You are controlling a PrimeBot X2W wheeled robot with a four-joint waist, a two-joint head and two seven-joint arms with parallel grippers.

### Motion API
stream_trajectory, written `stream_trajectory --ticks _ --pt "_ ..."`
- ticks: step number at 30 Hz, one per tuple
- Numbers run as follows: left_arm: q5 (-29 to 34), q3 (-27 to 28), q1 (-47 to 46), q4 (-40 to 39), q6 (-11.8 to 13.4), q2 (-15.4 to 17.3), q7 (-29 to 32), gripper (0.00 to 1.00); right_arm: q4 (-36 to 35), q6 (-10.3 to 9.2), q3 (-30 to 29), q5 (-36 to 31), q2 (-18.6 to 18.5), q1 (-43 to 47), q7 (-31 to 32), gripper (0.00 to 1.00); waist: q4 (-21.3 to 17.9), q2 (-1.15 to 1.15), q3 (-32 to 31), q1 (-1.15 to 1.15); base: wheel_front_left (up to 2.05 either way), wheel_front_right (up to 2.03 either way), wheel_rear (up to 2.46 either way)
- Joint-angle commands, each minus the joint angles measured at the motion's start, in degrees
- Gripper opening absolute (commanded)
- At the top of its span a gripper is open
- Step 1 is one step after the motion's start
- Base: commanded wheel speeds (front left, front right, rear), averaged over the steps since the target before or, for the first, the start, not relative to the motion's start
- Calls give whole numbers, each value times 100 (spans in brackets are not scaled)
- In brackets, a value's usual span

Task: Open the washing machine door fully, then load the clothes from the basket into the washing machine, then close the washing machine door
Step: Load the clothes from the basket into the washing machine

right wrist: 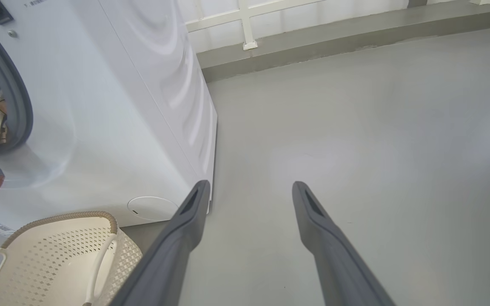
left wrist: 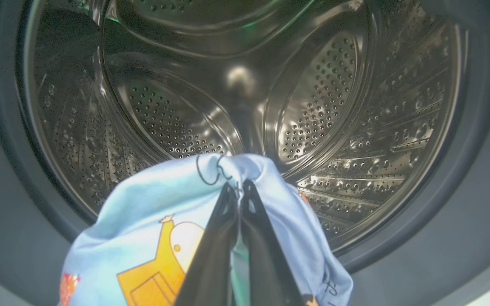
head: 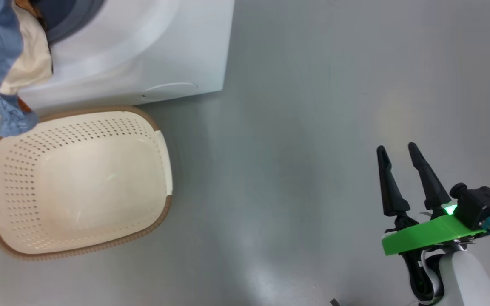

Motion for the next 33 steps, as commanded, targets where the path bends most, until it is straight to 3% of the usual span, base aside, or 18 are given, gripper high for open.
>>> stream_trajectory --ticks 1,11,17,21,25,29,32,33 --pt "-35 65 -163 -45 -9 346 -34 0 -141 7 155 -25 8 -30 -28 100 -135 0 145 0 0 0 0" --pt "-464 -583 -1239 1357 -9 554 22 0 -151 7 381 14 95 -229 -28 100 -467 0 464 0 0 0 0" --pt "-694 -811 -1774 1690 -9 829 11 0 -169 7 526 98 114 -267 -28 100 -663 0 595 0 0 0 0" --pt "-660 -872 -1977 1375 -9 975 -28 0 -195 7 555 196 116 -232 -28 100 -715 0 636 0 0 0 0" --pt "-467 -458 -2032 510 -2 1108 -31 0 -220 7 573 232 117 -273 -28 100 -747 0 727 0 0 0 0" --pt "-160 142 -1825 -371 41 1024 -32 0 -225 7 583 243 117 -346 -28 100 -750 0 790 0 0 0 0" --pt "45 315 -1563 -426 18 912 -33 0 -210 7 623 250 117 -379 -28 100 -742 0 792 0 0 0 0" --pt "114 315 -1479 -382 13 875 -33 15 -203 7 633 250 117 -375 -28 100 -732 0 777 0 0 0 0"
